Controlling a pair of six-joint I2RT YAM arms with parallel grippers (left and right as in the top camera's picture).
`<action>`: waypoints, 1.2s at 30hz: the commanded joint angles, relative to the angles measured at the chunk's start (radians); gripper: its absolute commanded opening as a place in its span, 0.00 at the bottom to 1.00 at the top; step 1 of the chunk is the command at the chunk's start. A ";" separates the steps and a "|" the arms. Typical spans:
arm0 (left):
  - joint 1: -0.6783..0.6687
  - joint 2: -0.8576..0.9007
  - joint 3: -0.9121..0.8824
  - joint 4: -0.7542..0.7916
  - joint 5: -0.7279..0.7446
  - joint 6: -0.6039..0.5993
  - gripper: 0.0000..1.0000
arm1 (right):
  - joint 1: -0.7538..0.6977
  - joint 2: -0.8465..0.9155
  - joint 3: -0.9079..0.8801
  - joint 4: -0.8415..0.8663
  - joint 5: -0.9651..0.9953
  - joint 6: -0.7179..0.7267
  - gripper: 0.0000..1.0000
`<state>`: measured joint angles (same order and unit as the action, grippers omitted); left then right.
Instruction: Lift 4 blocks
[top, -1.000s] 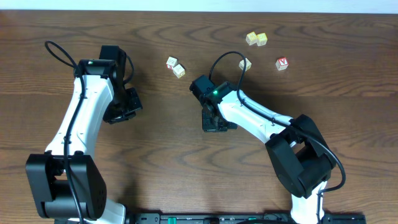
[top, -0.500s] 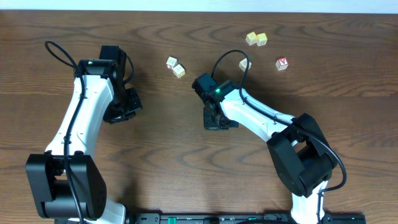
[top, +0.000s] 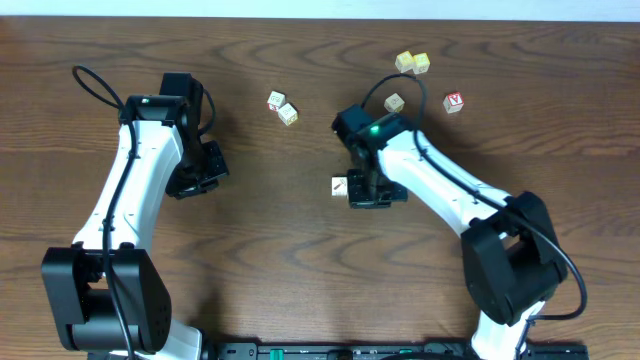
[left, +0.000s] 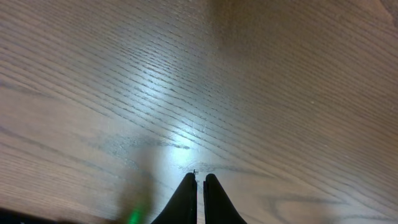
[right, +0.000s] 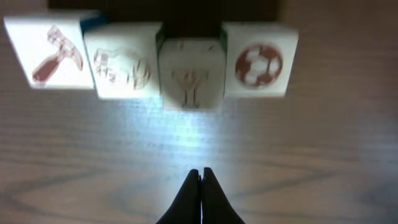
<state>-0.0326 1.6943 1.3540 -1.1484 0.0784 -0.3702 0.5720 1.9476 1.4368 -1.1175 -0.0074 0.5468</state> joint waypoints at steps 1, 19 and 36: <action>0.003 -0.007 -0.002 -0.002 -0.011 -0.013 0.07 | -0.008 -0.003 -0.069 0.040 -0.006 -0.028 0.01; 0.003 -0.007 -0.002 -0.003 -0.011 -0.013 0.08 | -0.008 -0.004 -0.192 0.264 -0.049 -0.024 0.01; 0.003 -0.007 -0.002 -0.002 -0.012 -0.013 0.07 | -0.008 -0.004 -0.192 0.299 0.010 -0.025 0.01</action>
<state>-0.0326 1.6943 1.3540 -1.1473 0.0784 -0.3702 0.5648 1.9476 1.2499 -0.8215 -0.0238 0.5327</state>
